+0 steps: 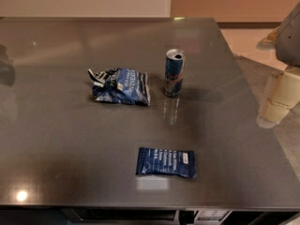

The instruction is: Move redbull can near rxbar blueberry

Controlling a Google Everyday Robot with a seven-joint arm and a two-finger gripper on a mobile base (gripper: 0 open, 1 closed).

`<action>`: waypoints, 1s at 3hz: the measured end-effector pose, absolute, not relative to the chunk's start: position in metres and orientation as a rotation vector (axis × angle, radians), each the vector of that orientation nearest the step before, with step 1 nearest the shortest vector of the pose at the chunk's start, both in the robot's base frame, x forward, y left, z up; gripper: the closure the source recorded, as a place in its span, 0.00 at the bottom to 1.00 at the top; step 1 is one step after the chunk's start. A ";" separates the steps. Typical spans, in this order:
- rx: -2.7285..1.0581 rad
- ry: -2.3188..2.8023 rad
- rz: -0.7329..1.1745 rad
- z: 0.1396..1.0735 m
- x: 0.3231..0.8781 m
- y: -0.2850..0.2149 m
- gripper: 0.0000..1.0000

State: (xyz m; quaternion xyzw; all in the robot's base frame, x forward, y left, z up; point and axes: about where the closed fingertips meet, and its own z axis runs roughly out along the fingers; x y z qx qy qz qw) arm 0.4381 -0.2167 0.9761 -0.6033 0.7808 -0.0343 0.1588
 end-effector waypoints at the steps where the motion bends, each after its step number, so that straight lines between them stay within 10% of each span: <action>1: -1.724 2.228 -0.088 0.978 0.442 -0.215 0.00; 3: -1.723 2.144 0.004 0.975 0.495 -0.187 0.00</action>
Offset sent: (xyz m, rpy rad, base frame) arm 0.0545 0.0276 -0.0002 0.0796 -0.0029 0.0591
